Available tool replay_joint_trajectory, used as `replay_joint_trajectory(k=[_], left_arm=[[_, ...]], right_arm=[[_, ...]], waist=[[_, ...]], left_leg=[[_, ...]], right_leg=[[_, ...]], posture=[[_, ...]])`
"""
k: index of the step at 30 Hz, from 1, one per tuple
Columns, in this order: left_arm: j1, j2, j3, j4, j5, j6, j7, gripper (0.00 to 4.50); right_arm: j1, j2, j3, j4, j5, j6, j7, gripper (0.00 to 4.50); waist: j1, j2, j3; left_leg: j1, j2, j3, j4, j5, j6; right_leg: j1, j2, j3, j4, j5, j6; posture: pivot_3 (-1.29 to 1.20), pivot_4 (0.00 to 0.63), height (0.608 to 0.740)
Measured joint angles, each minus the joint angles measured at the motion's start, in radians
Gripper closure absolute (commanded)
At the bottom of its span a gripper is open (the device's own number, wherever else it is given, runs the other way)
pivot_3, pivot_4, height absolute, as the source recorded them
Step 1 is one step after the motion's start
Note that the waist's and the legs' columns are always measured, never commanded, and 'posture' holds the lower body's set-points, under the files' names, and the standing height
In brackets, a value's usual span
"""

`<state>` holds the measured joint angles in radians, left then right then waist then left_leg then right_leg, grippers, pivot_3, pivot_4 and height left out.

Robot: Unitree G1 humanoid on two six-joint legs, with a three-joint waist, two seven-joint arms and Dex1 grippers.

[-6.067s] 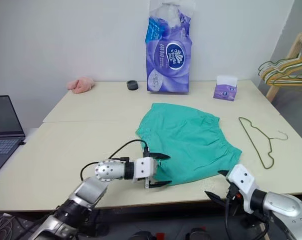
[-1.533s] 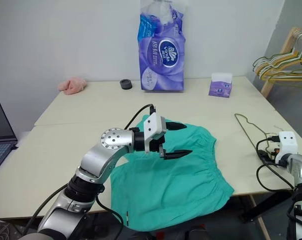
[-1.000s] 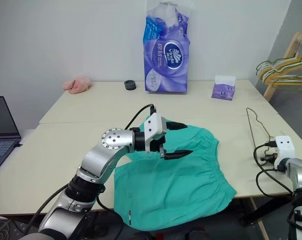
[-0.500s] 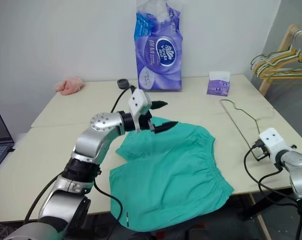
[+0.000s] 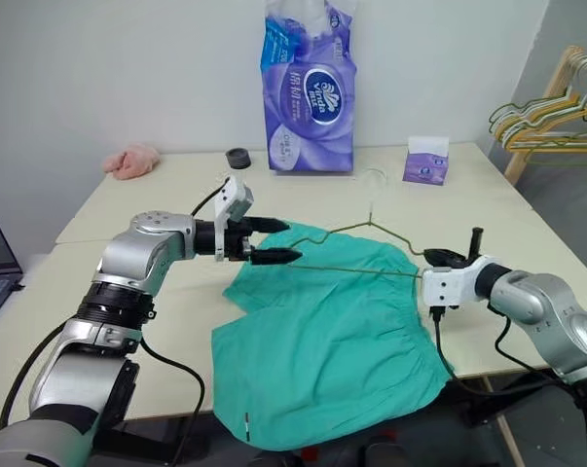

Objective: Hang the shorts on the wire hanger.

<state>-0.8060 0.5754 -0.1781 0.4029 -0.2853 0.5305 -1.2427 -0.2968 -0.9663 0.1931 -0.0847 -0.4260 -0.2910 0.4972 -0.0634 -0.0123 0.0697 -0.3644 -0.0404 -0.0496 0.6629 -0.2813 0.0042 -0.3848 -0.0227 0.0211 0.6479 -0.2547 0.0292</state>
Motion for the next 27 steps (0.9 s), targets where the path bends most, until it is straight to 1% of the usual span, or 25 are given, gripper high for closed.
replay_joint_trajectory(k=[5,10,14,25,26,27], left_arm=[[0.09,0.016,-0.068,-0.041,0.001,0.057,-0.081,0.0],[0.102,0.018,-0.081,-0.064,0.004,0.059,-0.104,0.0],[0.102,0.008,-0.08,-0.064,0.004,0.07,-0.1,0.84],[0.132,0.016,-0.096,-0.101,0.003,0.073,-0.152,4.27],[0.135,0.015,-0.098,-0.113,-0.001,0.072,-0.166,4.48],[0.136,0.015,-0.1,-0.124,-0.001,0.072,-0.167,4.5]], right_arm=[[-0.012,0.025,0.0,0.001,-0.021,-0.089,-0.002,4.48],[-0.024,0.031,0.0,0.001,-0.026,-0.124,0.006,4.48],[-0.024,0.032,-0.001,0.001,-0.026,-0.139,0.02,4.5],[-0.002,0.045,-0.017,-0.009,-0.026,-0.145,0.035,4.5],[0.0,0.045,-0.019,-0.009,-0.027,-0.139,0.041,4.5],[0.002,0.042,-0.021,-0.009,-0.027,-0.138,0.047,4.5]], waist=[[0.0,-0.002,0.002],[0.0,-0.002,0.002],[-0.001,-0.002,0.002],[-0.018,-0.002,0.003],[-0.019,-0.002,0.003],[-0.019,-0.002,0.003]], left_leg=[[-0.001,0.001,0.0,0.0,0.0,0.0],[0.0,0.001,0.0,0.001,0.0,0.0],[0.0,0.001,0.0,0.001,0.0,0.0],[0.0,0.001,0.0,0.001,0.0,0.0],[0.0,0.001,0.0,0.001,0.0,0.0],[0.0,0.0,0.0,0.001,0.0,0.0]], right_leg=[[-0.001,-0.002,0.0,0.001,0.0,-0.001],[-0.001,-0.002,0.001,0.002,0.0,-0.001],[-0.001,-0.002,0.0,0.002,0.0,-0.001],[-0.001,-0.002,0.001,0.003,0.0,-0.001],[-0.001,-0.002,0.001,0.003,0.0,-0.001],[-0.001,-0.002,0.001,0.003,0.0,-0.001]], posture=[[-0.14,0.046,0.74],[-0.14,0.049,0.74],[-0.15,0.052,0.74],[-0.16,0.059,0.74],[-0.16,0.06,0.74],[-0.16,0.06,0.74]])
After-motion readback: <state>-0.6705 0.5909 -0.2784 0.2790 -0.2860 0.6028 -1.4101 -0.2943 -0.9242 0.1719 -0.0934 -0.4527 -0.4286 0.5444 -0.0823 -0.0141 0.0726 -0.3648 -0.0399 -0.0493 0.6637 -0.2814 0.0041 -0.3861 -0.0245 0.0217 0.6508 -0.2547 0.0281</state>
